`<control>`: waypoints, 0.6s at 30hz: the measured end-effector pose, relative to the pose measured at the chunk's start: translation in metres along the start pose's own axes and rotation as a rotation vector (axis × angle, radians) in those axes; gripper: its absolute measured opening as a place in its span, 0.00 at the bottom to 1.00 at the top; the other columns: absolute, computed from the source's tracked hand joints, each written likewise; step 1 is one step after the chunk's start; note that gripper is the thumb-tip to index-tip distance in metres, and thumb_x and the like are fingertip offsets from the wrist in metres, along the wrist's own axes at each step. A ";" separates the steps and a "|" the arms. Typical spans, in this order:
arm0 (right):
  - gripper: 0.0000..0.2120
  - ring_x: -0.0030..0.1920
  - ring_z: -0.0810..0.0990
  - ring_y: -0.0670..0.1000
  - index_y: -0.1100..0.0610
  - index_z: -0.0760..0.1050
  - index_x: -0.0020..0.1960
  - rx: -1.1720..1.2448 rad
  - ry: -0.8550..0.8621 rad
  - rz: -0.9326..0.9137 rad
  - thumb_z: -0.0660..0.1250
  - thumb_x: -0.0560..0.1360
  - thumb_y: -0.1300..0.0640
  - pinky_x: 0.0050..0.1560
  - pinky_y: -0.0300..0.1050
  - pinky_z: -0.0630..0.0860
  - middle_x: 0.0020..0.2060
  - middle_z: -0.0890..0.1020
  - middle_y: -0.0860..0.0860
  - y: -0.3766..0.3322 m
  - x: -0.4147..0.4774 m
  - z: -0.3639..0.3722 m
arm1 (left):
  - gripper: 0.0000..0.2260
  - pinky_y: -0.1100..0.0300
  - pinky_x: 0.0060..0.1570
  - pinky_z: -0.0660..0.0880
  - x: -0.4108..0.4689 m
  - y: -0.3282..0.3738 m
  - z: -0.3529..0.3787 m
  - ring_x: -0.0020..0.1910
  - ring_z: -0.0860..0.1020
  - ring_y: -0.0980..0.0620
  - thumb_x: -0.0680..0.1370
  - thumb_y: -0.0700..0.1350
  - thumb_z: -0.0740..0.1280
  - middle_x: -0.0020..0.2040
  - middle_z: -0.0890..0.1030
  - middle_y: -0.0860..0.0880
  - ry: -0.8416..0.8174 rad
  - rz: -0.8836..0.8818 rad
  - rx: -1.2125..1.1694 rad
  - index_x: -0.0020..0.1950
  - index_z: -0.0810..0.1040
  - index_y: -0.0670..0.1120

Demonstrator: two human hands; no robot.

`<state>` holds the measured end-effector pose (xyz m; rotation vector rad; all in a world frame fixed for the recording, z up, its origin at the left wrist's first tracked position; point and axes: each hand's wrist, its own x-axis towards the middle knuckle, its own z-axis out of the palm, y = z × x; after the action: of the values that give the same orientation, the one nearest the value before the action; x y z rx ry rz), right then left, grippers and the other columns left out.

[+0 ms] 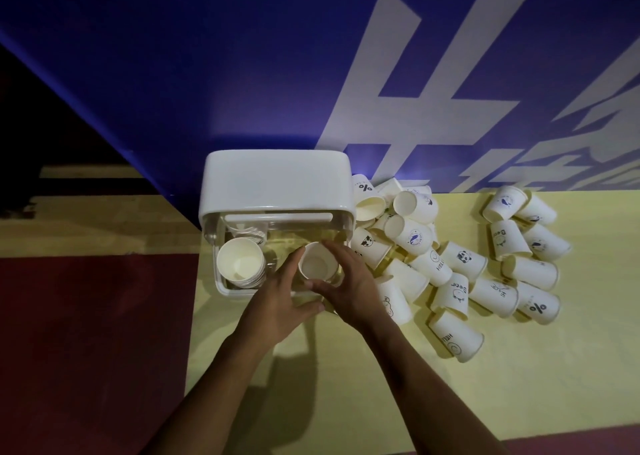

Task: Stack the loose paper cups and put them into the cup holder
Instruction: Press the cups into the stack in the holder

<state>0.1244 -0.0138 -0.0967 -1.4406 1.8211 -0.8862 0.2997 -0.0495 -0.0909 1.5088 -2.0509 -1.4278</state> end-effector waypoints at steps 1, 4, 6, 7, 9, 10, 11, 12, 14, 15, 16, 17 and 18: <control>0.34 0.62 0.69 0.27 0.51 0.75 0.71 0.001 0.004 0.010 0.81 0.68 0.48 0.61 0.23 0.63 0.60 0.71 0.25 0.002 0.000 0.001 | 0.47 0.60 0.62 0.69 0.000 -0.001 0.000 0.67 0.72 0.59 0.71 0.55 0.79 0.66 0.72 0.61 -0.003 -0.008 0.004 0.80 0.52 0.69; 0.34 0.61 0.68 0.24 0.51 0.75 0.71 -0.002 0.006 0.048 0.81 0.68 0.50 0.61 0.22 0.61 0.60 0.70 0.24 0.006 0.000 0.003 | 0.46 0.57 0.67 0.70 0.001 -0.006 0.002 0.72 0.71 0.54 0.72 0.55 0.79 0.75 0.71 0.57 -0.001 -0.009 0.034 0.81 0.52 0.67; 0.35 0.62 0.69 0.30 0.49 0.74 0.73 -0.009 -0.004 0.070 0.81 0.68 0.50 0.63 0.26 0.62 0.63 0.72 0.30 0.005 0.000 0.004 | 0.46 0.57 0.68 0.69 0.001 -0.008 0.003 0.75 0.69 0.53 0.73 0.56 0.78 0.78 0.68 0.56 0.003 -0.005 0.043 0.81 0.52 0.66; 0.36 0.63 0.70 0.34 0.49 0.73 0.73 -0.014 -0.007 0.080 0.81 0.68 0.49 0.65 0.30 0.64 0.64 0.73 0.34 0.005 0.000 0.005 | 0.45 0.58 0.68 0.69 0.001 -0.009 0.003 0.75 0.69 0.53 0.73 0.56 0.78 0.79 0.68 0.56 0.000 -0.009 0.043 0.81 0.52 0.66; 0.37 0.66 0.72 0.41 0.48 0.72 0.74 -0.012 -0.023 0.098 0.81 0.68 0.47 0.68 0.40 0.68 0.67 0.74 0.39 0.001 0.001 0.006 | 0.45 0.58 0.67 0.68 0.000 -0.009 -0.001 0.75 0.69 0.54 0.74 0.57 0.77 0.78 0.69 0.56 -0.021 -0.015 0.040 0.81 0.52 0.67; 0.38 0.68 0.72 0.44 0.47 0.71 0.75 -0.014 -0.041 0.104 0.80 0.67 0.44 0.71 0.46 0.70 0.70 0.75 0.42 0.000 0.000 0.004 | 0.44 0.57 0.68 0.69 -0.001 -0.007 -0.003 0.75 0.69 0.54 0.74 0.58 0.76 0.78 0.69 0.57 -0.032 -0.009 0.041 0.81 0.52 0.67; 0.40 0.71 0.72 0.47 0.46 0.70 0.76 -0.028 -0.060 0.102 0.78 0.67 0.40 0.73 0.49 0.70 0.72 0.74 0.45 -0.001 -0.001 0.002 | 0.43 0.56 0.68 0.70 -0.003 -0.005 -0.004 0.74 0.70 0.53 0.74 0.58 0.76 0.77 0.70 0.57 -0.033 0.004 0.051 0.81 0.52 0.66; 0.42 0.74 0.70 0.47 0.47 0.69 0.77 -0.033 -0.069 0.092 0.76 0.67 0.37 0.75 0.49 0.68 0.75 0.72 0.47 -0.002 -0.003 -0.001 | 0.42 0.55 0.67 0.72 -0.005 -0.003 -0.006 0.74 0.71 0.53 0.75 0.58 0.75 0.77 0.71 0.57 -0.011 0.015 0.071 0.81 0.54 0.65; 0.39 0.76 0.66 0.43 0.47 0.68 0.78 -0.008 -0.044 0.102 0.75 0.70 0.38 0.75 0.38 0.62 0.77 0.69 0.46 -0.003 -0.013 -0.018 | 0.38 0.57 0.61 0.73 -0.014 0.008 -0.006 0.72 0.73 0.51 0.76 0.58 0.74 0.75 0.73 0.54 0.105 0.034 0.114 0.81 0.60 0.58; 0.35 0.75 0.65 0.41 0.46 0.69 0.77 0.002 -0.005 0.118 0.74 0.73 0.41 0.74 0.34 0.60 0.76 0.70 0.45 -0.001 -0.021 -0.030 | 0.35 0.58 0.59 0.73 -0.019 0.017 -0.004 0.71 0.75 0.50 0.76 0.56 0.74 0.74 0.75 0.52 0.171 0.048 0.134 0.80 0.64 0.54; 0.30 0.74 0.66 0.40 0.45 0.71 0.75 0.002 0.043 0.131 0.74 0.75 0.44 0.72 0.32 0.61 0.75 0.71 0.44 0.001 -0.028 -0.043 | 0.32 0.58 0.58 0.73 -0.023 0.026 0.000 0.70 0.76 0.49 0.77 0.55 0.73 0.73 0.76 0.51 0.217 0.071 0.151 0.79 0.67 0.51; 0.26 0.72 0.68 0.39 0.44 0.74 0.72 -0.003 0.097 0.154 0.74 0.76 0.47 0.72 0.34 0.64 0.73 0.73 0.43 0.005 -0.036 -0.057 | 0.30 0.57 0.58 0.74 -0.025 0.036 0.003 0.69 0.76 0.48 0.77 0.56 0.71 0.72 0.77 0.50 0.232 0.105 0.162 0.77 0.69 0.51; 0.23 0.70 0.71 0.38 0.45 0.77 0.70 0.002 0.152 0.187 0.75 0.76 0.50 0.71 0.38 0.68 0.70 0.76 0.42 0.013 -0.043 -0.073 | 0.29 0.56 0.59 0.75 -0.024 0.047 0.009 0.68 0.77 0.48 0.77 0.59 0.68 0.72 0.78 0.50 0.213 0.144 0.170 0.76 0.71 0.51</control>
<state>0.0657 0.0393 -0.0626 -1.2062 2.0288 -0.9222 0.2757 -0.0245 -0.0496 1.4688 -2.1426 -1.0171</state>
